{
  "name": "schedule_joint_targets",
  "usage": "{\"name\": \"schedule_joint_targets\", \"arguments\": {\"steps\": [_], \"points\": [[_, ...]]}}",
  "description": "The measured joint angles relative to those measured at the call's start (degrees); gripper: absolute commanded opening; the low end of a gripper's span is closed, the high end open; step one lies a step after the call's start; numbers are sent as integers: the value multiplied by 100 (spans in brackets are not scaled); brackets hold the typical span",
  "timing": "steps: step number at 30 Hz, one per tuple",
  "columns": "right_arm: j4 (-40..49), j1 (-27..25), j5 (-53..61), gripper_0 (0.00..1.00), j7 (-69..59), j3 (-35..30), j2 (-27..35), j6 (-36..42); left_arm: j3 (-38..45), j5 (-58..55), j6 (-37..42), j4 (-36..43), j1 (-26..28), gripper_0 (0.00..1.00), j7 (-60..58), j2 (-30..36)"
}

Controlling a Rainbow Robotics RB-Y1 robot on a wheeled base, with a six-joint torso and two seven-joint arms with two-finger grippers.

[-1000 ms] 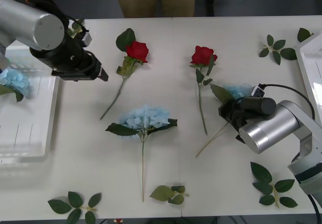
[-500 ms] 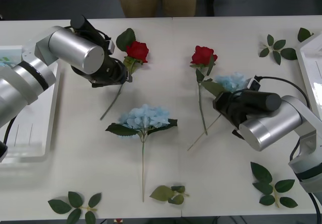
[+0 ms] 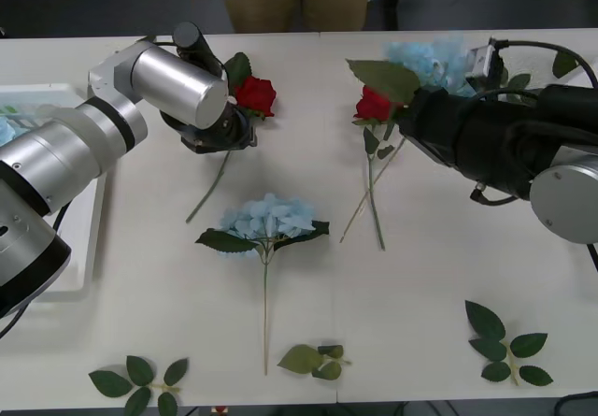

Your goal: Place the red flowers into the right box and the blue flowers into the left box. If a person shows an open palm, hand one flower to the person first, then continue sorting.

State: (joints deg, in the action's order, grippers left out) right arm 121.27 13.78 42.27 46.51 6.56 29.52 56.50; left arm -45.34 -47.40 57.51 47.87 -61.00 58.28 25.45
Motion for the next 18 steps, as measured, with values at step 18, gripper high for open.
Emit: {"name": "schedule_joint_targets", "arguments": {"steps": [18], "points": [[-475, 545, 2224, 0, 3690, -89, -647, -1044, -768, 139, -226, -113, -26, 100, -206, -8]]}}
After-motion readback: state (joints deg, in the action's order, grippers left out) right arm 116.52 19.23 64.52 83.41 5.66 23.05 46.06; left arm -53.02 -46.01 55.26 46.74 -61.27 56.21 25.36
